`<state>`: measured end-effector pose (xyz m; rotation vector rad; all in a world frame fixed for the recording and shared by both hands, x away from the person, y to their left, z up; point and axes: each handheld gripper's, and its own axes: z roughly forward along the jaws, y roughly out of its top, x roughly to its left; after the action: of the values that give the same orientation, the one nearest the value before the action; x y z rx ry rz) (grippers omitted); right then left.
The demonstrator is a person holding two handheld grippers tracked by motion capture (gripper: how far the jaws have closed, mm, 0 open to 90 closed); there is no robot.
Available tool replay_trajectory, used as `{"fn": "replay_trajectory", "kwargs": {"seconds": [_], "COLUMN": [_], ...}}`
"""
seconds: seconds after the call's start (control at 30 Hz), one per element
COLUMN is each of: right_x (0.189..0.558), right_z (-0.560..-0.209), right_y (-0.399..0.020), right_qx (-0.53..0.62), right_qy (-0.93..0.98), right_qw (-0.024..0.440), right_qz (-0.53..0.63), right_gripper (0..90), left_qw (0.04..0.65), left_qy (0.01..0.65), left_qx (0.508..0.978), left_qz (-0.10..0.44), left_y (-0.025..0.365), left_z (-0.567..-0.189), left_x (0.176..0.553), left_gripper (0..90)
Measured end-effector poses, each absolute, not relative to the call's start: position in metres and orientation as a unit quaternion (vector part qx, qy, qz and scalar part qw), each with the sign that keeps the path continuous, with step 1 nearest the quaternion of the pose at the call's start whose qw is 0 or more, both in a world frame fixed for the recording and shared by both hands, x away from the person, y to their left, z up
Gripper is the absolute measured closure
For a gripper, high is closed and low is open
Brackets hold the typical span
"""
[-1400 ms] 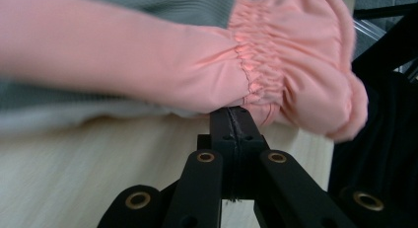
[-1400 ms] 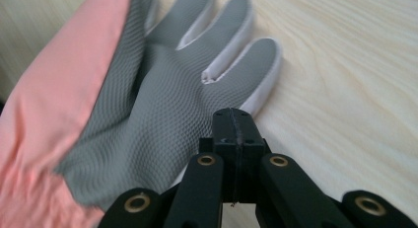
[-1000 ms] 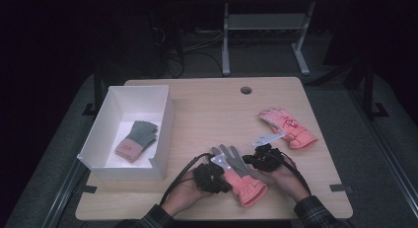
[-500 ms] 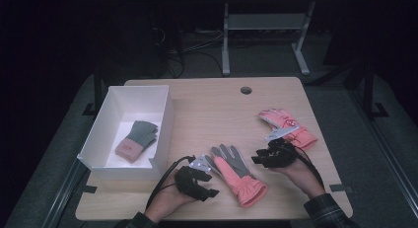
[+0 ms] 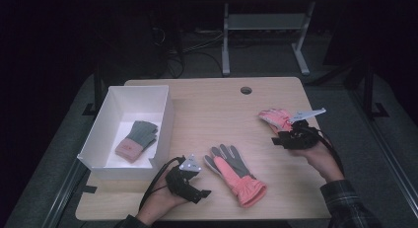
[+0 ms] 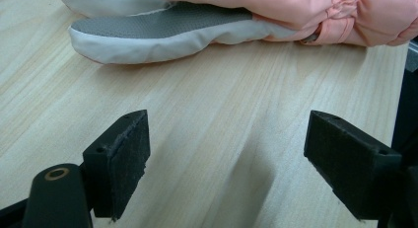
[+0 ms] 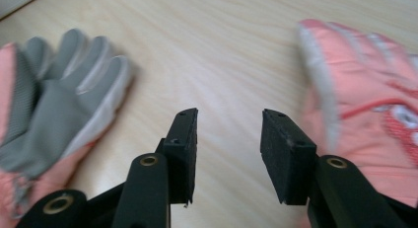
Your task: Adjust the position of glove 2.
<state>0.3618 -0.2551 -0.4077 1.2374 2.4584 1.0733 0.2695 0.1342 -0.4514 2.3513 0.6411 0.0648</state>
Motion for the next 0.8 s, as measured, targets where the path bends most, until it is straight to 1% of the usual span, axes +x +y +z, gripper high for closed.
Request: {"fn": "replay_trajectory", "kwargs": {"seconds": [0.13,0.23,0.4,0.6,0.67,0.73,0.8], "right_x": [0.377,0.388,0.402,0.418,0.422,0.425,0.428], "right_z": [-0.408,-0.406,-0.403,-0.419,-0.424,-0.429,-0.433], "right_y": [-0.270,-0.280,-0.293,-0.304,-0.307,-0.307,-0.306], "right_qx": [0.436,0.448,0.462,0.482,0.481,0.480,0.480], "right_qy": [0.820,0.814,0.803,0.796,0.796,0.799,0.803], "right_qw": [0.095,0.107,0.119,0.116,0.110,0.099,0.094], "right_qz": [0.357,0.353,0.358,0.346,0.350,0.348,0.340], "right_gripper": [57.7,57.8,60.5,63.5,63.5,59.8,58.5], "left_qw": [0.340,0.340,0.339,0.335,0.334,0.333,0.333], "left_qy": [0.244,0.244,0.245,0.242,0.242,0.243,0.243], "left_qx": [0.908,0.908,0.908,0.910,0.910,0.911,0.911], "left_qz": [0.022,0.024,0.023,0.023,0.023,0.022,0.023], "left_y": [0.134,0.134,0.134,0.133,0.132,0.133,0.133], "left_z": [-0.452,-0.451,-0.452,-0.453,-0.453,-0.453,-0.453], "left_x": [0.270,0.270,0.271,0.271,0.270,0.271,0.271], "left_gripper": [17.3,17.2,17.2,17.3,17.3,17.3,17.3]}}
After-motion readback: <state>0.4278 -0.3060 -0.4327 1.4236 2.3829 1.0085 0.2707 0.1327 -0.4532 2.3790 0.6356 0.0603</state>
